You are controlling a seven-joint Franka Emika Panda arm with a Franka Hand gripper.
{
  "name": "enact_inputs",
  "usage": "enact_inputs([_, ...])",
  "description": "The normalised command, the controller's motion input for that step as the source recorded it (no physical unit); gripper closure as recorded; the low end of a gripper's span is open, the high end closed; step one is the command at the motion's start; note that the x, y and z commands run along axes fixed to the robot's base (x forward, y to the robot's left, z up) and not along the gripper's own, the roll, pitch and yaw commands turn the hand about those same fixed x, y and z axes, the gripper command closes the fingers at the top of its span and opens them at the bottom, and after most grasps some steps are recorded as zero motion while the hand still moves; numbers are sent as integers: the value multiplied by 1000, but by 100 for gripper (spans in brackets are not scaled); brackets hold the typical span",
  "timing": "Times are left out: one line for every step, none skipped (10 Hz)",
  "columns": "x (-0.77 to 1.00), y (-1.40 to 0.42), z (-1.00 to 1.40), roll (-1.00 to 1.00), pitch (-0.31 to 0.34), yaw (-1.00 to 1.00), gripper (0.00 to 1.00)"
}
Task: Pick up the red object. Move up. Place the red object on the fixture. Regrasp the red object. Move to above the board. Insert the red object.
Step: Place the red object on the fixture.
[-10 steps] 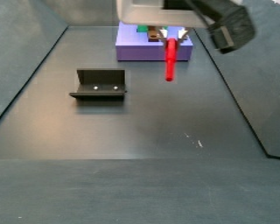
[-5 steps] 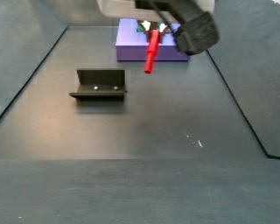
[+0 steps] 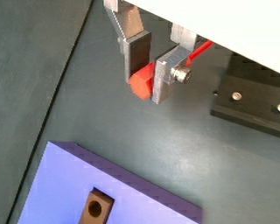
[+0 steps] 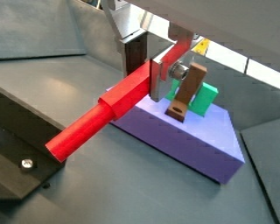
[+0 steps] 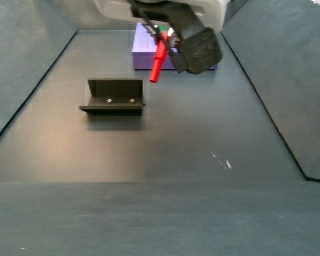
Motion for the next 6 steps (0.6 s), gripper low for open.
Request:
enact_inputs([586,0,0,-354,103,0,100])
enact_inputs([589,0,0,-346,71,0,100])
enact_inputs([609,51,0,-343,63,0,100])
enact_inputs([703,11,-14,-126,23,66,100])
enact_inputs([820,0,-74,0,0,169,100])
enact_inputs([840,0,-226,-11,-14,0,100])
